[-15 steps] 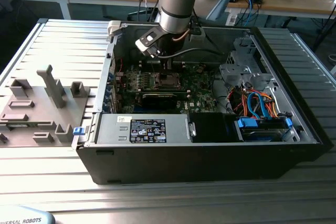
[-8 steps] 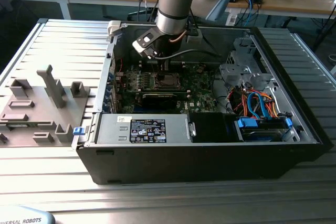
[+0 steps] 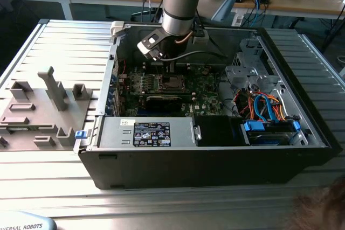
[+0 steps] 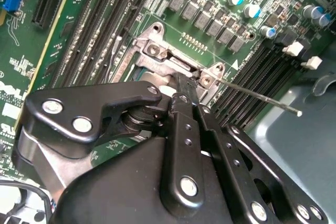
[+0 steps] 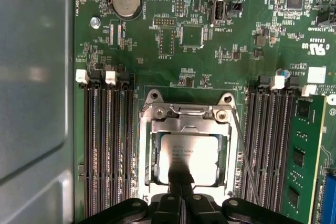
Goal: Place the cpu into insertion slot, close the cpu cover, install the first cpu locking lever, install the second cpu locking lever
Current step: 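Close the cpu cover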
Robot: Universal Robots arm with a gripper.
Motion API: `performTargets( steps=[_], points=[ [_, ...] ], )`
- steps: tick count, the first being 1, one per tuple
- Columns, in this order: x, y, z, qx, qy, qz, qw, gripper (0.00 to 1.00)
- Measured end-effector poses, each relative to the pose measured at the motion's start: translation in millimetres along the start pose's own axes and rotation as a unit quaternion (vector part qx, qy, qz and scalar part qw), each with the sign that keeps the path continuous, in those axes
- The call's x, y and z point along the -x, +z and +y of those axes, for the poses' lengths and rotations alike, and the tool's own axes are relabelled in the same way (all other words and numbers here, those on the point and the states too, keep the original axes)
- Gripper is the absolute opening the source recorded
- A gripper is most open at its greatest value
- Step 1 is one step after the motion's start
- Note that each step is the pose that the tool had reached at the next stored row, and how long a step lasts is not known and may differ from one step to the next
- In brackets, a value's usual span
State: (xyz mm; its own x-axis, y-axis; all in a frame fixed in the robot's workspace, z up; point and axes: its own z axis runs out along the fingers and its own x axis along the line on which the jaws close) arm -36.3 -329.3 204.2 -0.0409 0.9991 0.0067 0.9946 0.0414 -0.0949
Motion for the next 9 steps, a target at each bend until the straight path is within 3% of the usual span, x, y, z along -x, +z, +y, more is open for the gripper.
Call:
performTargets(
  steps=[9],
  points=[
    [0.4,-0.9,9.8,0.0,0.0,0.0,1.0,0.11]
  ],
)
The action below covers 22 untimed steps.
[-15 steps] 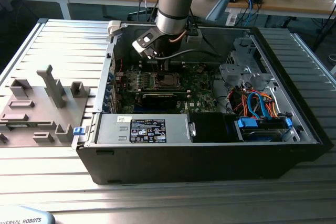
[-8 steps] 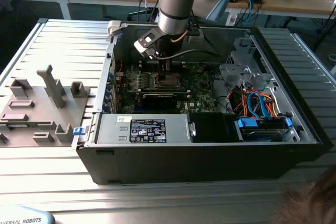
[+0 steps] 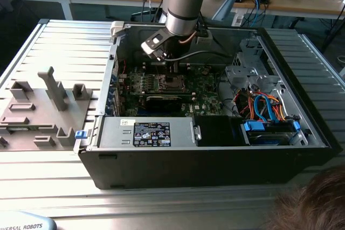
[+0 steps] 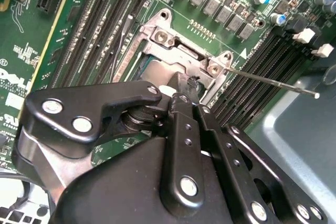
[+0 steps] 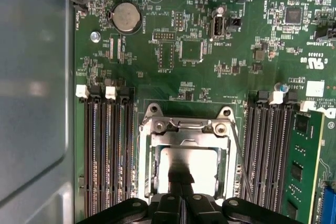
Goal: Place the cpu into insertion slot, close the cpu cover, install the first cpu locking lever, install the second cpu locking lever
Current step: 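Close the cpu cover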
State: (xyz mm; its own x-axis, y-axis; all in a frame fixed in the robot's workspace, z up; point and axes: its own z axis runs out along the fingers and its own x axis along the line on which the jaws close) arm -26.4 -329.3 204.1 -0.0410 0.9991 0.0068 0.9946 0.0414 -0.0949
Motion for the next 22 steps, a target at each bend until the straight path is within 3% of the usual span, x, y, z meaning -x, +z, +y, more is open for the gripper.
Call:
performTargets(
  steps=[22],
  points=[
    [0.2,-0.6,4.7,0.0,0.0,-0.0001,1.0,0.11]
  ],
)
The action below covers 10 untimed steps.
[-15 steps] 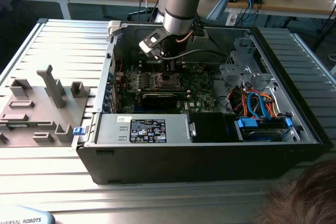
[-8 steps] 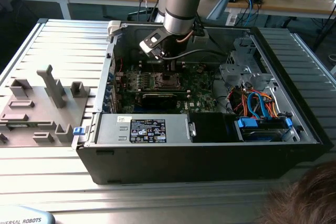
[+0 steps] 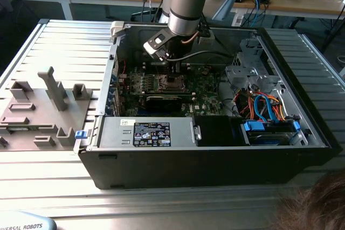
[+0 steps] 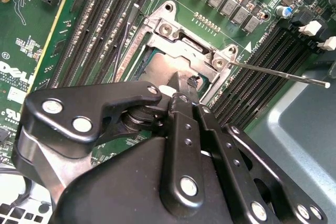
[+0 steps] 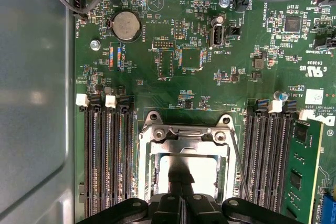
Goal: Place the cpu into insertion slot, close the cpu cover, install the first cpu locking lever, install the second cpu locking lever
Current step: 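Close the cpu cover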
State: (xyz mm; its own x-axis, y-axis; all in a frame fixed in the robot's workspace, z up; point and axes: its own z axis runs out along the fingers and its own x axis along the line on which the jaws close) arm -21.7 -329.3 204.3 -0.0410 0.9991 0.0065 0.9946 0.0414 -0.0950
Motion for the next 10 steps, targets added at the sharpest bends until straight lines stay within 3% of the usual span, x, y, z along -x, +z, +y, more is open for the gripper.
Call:
performTargets(
  steps=[10],
  points=[
    [0.0,0.0,0.0,0.0,0.0,-0.0003,1.0,0.11]
  ],
)
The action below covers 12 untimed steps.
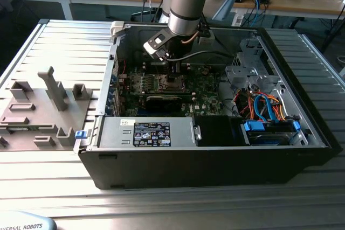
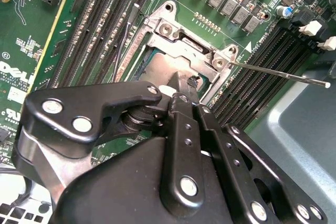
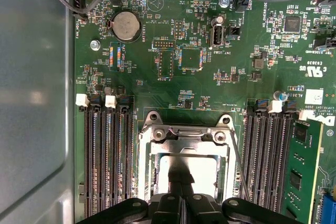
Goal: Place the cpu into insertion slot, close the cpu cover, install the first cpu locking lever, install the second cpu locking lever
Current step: 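Close the cpu cover, then install the first cpu locking lever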
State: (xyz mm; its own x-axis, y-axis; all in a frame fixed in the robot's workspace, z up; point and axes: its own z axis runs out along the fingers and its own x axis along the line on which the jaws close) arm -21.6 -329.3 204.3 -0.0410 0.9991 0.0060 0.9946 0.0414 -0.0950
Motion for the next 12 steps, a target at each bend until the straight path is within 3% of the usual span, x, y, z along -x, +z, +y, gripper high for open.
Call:
performTargets(
  steps=[12],
  points=[
    [0.0,0.0,0.0,0.0,-0.006,-0.0006,1.0,0.11]
  ],
)
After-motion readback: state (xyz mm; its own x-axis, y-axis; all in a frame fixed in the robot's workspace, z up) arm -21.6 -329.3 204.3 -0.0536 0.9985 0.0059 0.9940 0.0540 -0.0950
